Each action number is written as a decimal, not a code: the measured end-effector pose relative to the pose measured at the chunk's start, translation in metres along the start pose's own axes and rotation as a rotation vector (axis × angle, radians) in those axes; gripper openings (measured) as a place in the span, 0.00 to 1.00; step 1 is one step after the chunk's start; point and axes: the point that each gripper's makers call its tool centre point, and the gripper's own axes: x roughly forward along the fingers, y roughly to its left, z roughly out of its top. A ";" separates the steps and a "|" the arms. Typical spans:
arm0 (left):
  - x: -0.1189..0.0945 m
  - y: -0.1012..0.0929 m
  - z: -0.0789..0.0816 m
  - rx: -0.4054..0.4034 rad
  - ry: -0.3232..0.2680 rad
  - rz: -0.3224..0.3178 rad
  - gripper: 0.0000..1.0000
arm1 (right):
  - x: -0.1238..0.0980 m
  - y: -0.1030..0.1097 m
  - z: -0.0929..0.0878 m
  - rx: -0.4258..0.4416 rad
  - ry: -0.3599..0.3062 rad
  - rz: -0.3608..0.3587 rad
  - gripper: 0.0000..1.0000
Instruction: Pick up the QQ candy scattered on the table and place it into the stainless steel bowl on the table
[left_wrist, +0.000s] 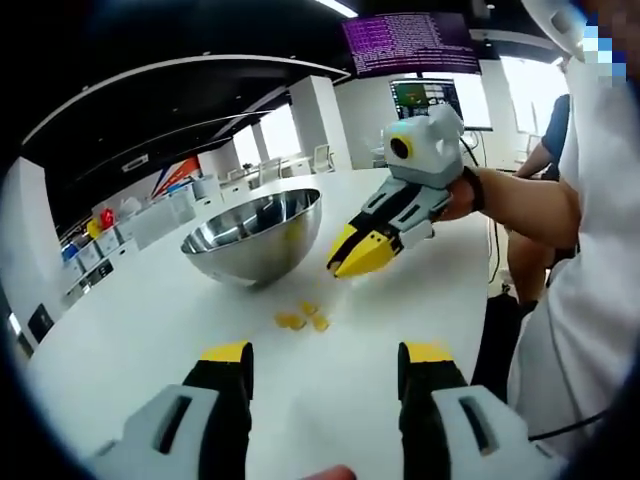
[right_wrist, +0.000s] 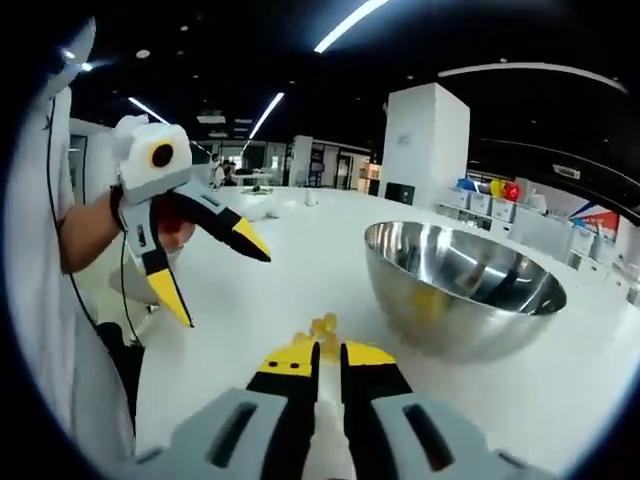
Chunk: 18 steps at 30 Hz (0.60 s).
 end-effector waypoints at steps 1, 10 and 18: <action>0.000 0.000 0.000 0.000 0.001 0.000 0.58 | -0.005 -0.003 0.005 0.006 -0.016 -0.012 0.09; 0.000 -0.003 0.001 0.045 0.013 0.011 0.58 | -0.031 -0.039 0.034 0.012 -0.114 -0.151 0.10; -0.001 -0.001 0.005 0.021 -0.005 -0.001 0.58 | -0.043 -0.065 0.055 -0.003 -0.177 -0.238 0.10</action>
